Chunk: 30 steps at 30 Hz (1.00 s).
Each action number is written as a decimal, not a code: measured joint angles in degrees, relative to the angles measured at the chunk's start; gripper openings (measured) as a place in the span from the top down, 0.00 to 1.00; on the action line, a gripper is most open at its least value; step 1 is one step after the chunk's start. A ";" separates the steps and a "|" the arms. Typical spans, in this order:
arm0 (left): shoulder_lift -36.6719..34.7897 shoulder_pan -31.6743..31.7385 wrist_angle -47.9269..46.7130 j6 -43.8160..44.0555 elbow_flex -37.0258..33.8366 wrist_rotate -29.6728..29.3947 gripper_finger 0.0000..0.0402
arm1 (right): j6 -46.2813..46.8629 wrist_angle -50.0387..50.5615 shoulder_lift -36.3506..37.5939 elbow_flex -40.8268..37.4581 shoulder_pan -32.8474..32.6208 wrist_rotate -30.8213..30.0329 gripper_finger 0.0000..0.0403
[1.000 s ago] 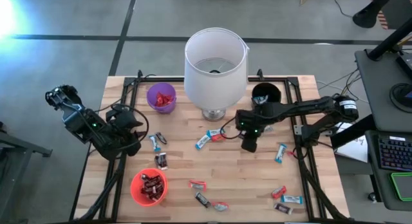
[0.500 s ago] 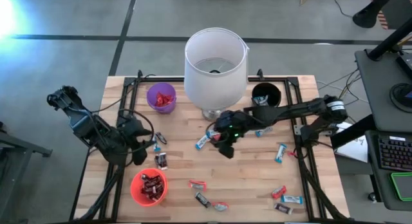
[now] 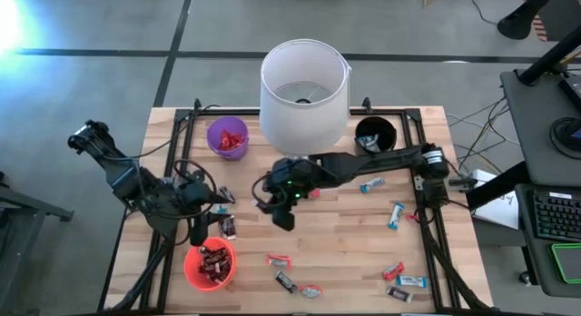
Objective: Sort candy
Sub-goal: Put the black chocolate into the orange bucket
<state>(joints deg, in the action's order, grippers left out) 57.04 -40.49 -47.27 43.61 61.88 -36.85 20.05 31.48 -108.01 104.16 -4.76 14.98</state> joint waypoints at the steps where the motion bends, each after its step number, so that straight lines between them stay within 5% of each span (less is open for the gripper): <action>1: -0.26 0.00 1.21 -0.50 -0.75 0.37 0.56 | -0.42 0.31 -1.08 1.85 -0.23 0.00 0.96; 15: -0.07 1.05 7.29 -1.19 -3.38 0.77 0.56 | -2.05 7.62 -12.83 20.20 -2.58 -0.03 0.96; 30: 0.02 4.39 17.91 -2.77 -8.40 4.39 0.56 | -0.63 7.24 -12.96 21.17 -4.05 -3.01 0.96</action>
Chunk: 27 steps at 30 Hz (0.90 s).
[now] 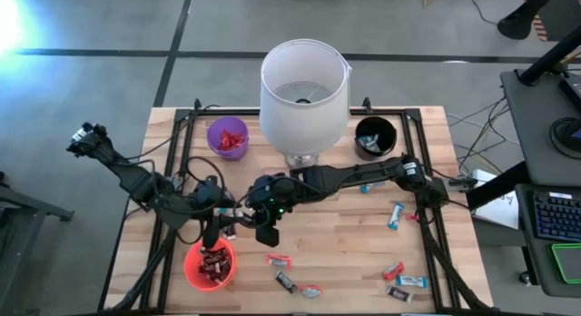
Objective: Sort candy
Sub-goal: Put the black chocolate into the orange bucket
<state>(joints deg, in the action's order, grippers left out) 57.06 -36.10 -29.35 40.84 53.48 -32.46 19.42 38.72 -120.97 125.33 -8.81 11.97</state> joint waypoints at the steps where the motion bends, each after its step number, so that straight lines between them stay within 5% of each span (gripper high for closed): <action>1: 0.00 0.38 0.32 0.06 -0.50 0.00 0.56 | 0.00 0.00 0.00 -0.03 -0.10 0.00 0.96; 8: 0.00 0.96 1.42 0.13 -1.13 1.09 0.62 | -0.11 0.04 0.00 -0.03 -0.32 -0.11 0.96; 21: 0.00 0.96 2.94 -0.56 -1.13 3.12 0.92 | 0.04 -0.02 0.03 -0.03 -0.34 0.00 0.95; 27: 0.01 0.96 3.52 -1.37 -1.10 3.16 0.95 | 0.04 -0.02 0.11 -0.03 -0.32 0.00 0.84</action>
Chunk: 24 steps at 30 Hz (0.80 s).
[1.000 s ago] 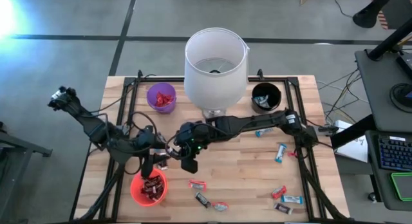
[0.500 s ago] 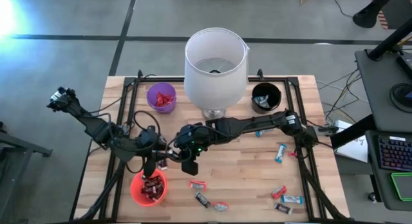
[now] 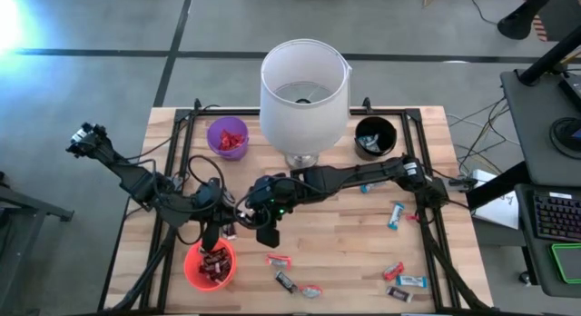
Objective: Sort candy
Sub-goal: Put the black chocolate into the orange bucket
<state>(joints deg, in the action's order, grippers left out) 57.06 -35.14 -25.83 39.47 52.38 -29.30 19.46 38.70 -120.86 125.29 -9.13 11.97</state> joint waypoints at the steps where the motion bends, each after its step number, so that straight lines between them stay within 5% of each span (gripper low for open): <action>1: -0.01 0.00 0.09 -0.01 0.02 -0.02 0.95 | 0.02 0.02 0.00 0.00 0.00 0.00 0.82; 9: -0.01 0.00 0.25 -0.08 0.09 2.66 0.96 | 0.87 2.50 0.00 0.00 -0.13 1.02 0.63; 24: -0.01 -0.09 -13.30 6.16 0.11 31.09 0.96 | 2.60 18.78 0.07 -0.04 -0.26 3.52 0.58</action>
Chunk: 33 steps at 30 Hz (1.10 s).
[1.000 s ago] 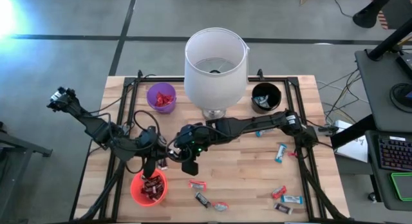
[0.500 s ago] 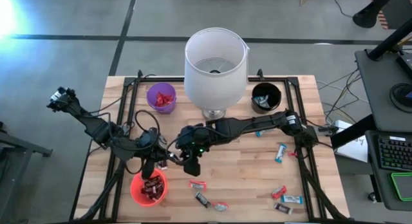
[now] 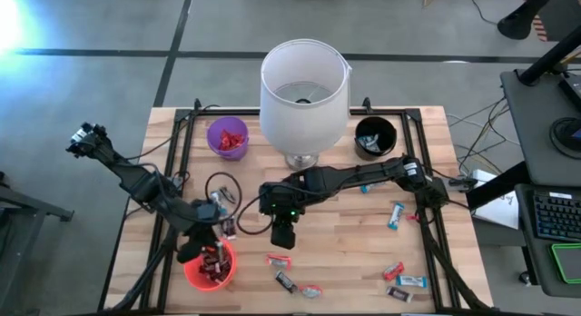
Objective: Sort candy
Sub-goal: Put the black chocolate into the orange bucket, then put the orange chocolate into the purple bucket
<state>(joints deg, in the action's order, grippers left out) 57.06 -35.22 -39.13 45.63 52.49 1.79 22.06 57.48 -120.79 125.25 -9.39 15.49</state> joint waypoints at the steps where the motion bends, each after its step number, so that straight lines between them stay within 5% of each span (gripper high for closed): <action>1: 0.00 0.00 -1.33 0.41 0.00 1.31 0.96 | 0.02 0.10 0.00 -0.02 0.00 0.00 0.58; 12: 0.02 0.00 -5.97 1.66 0.00 10.37 0.96 | 0.52 1.11 0.00 -0.02 0.00 -0.04 0.58; 20: 0.04 -0.02 -5.99 0.03 -0.02 10.88 0.94 | 0.52 1.06 0.00 -0.02 0.00 -0.28 0.58; 33: 0.07 -0.01 -5.99 -0.11 -0.10 9.43 0.70 | 0.48 1.06 0.00 -0.02 0.02 -0.44 0.58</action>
<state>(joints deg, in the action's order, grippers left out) 57.12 -35.23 -45.12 45.52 52.39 11.22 22.55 58.54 -120.79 125.23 -9.37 15.05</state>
